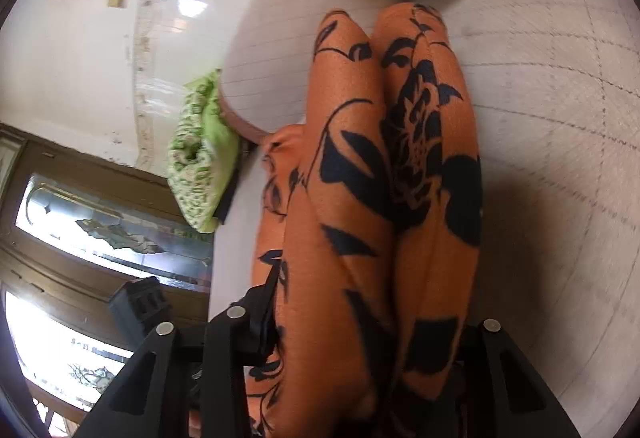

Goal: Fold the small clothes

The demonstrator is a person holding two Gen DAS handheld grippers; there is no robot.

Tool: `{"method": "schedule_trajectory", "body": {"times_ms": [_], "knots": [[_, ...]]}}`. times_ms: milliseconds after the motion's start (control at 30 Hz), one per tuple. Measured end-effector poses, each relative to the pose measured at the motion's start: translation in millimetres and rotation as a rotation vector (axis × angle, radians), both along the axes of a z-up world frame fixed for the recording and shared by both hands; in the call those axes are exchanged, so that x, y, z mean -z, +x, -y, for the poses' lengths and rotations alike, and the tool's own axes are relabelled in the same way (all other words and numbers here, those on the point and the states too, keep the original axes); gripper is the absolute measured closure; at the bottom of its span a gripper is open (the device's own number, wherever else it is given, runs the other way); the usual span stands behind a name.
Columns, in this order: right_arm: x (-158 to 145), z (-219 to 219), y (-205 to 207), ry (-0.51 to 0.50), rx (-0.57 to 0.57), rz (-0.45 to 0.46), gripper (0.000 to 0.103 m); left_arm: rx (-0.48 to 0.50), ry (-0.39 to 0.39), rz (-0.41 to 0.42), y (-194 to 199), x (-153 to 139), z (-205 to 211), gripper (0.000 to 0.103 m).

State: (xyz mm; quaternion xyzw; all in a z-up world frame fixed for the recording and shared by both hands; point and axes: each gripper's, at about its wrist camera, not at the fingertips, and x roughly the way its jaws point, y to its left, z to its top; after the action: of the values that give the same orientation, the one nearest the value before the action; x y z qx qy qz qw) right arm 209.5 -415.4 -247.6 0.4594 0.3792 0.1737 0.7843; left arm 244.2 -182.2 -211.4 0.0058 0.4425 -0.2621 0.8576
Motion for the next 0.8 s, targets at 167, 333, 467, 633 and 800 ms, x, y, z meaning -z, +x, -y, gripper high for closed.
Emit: {"method": "schedule_trajectory", "body": {"times_ms": [167,333,467,633,800], "knots": [[-16.5,-38.7,-28.2,0.032,-0.027,0.021,0.063,-0.001,0.014,0.079,-32.7,-37.5,-42.6,0.076],[-6.5,-100.2,-62.1,0.065,-0.097,-0.002,0.063,-0.064,0.082,0.061,-81.3,-37.9,-100.7,0.079],[18.6,-145.3,-92.1,0.001,-0.082,-0.047,0.063,-0.132,0.130,0.044,-122.4,-25.6,-149.0,0.091],[29.4,-126.5,-112.7,-0.023,0.021,-0.191,0.032,-0.219,0.219,-0.027,-143.9,-12.7,-182.4,0.071],[-29.5,-97.8,-168.1,-0.246,0.124,-0.139,0.032,-0.246,0.187,0.095,-186.2,-54.1,-178.2,0.015]]}}
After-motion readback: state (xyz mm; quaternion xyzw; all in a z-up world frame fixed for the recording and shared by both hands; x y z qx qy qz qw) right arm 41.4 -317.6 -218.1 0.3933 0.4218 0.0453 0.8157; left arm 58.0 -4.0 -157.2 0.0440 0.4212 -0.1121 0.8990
